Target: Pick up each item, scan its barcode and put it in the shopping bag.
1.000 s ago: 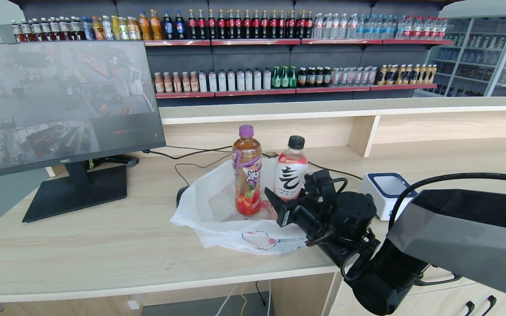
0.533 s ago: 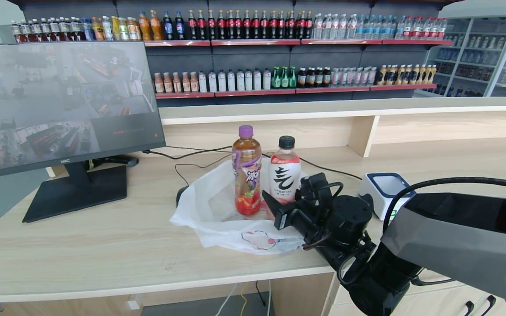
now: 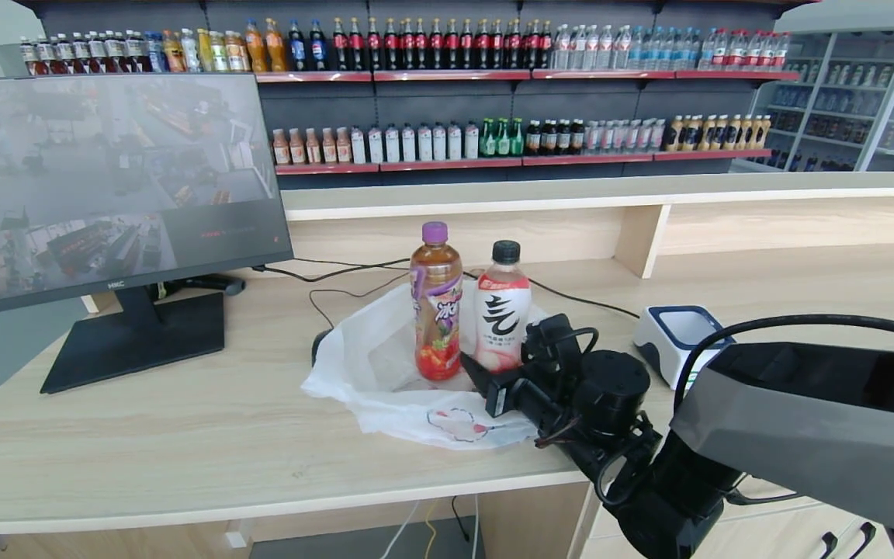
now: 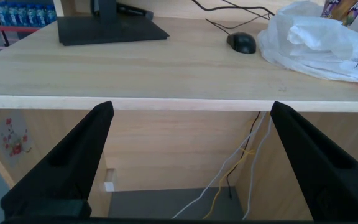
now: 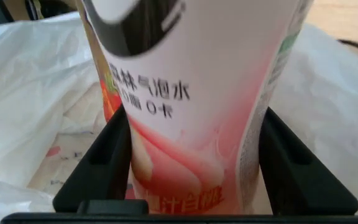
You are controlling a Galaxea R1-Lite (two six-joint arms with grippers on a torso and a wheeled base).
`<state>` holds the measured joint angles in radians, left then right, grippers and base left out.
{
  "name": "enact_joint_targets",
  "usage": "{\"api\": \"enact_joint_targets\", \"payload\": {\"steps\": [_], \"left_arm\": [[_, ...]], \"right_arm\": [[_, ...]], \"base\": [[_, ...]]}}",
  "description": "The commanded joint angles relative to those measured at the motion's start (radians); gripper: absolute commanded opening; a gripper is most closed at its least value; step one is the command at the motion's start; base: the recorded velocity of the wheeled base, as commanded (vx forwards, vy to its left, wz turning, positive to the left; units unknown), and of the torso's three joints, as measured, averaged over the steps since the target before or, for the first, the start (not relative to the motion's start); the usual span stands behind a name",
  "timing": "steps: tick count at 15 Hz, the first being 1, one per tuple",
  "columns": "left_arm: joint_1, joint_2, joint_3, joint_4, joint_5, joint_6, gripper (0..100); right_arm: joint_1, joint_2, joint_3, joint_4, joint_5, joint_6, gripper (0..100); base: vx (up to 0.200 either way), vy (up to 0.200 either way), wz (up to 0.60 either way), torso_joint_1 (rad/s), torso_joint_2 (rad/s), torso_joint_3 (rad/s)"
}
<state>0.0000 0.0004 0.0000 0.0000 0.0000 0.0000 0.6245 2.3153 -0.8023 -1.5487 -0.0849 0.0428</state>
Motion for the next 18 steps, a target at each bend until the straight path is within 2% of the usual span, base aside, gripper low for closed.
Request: {"api": "enact_joint_targets", "payload": {"steps": [1,7,10,14,16,18], "left_arm": [[0.000,0.000,0.000,0.000,0.000,0.000,100],[0.000,0.000,0.000,0.000,0.000,0.000,100],[0.000,0.000,0.000,0.000,0.000,0.000,100],[0.000,0.000,0.000,0.000,0.000,0.000,100],[0.000,0.000,0.000,0.000,0.000,0.000,100],[0.000,0.000,0.000,0.000,0.000,0.000,100]], "right_arm": [[-0.017,-0.013,-0.005,-0.022,-0.001,0.000,100],[-0.019,-0.065,0.023,-0.022,-0.001,0.000,100],[-0.017,-0.143,0.078,-0.022,-0.003,-0.001,100],[-0.005,-0.392,0.321,-0.022,-0.004,-0.001,100],[0.031,-0.517,0.431,-0.022,-0.004,-0.004,100],[0.061,-0.677,0.595,-0.022,-0.004,-0.009,100]], "base": [[0.000,0.000,0.00,0.000,0.00,0.000],[0.000,0.000,0.00,0.000,0.00,0.000],[0.000,0.000,0.00,0.000,0.00,0.000],[0.000,0.000,0.00,0.000,0.00,0.000],[0.000,0.000,0.00,0.000,0.00,0.000],[0.000,0.000,0.00,0.000,0.00,0.000]]}}
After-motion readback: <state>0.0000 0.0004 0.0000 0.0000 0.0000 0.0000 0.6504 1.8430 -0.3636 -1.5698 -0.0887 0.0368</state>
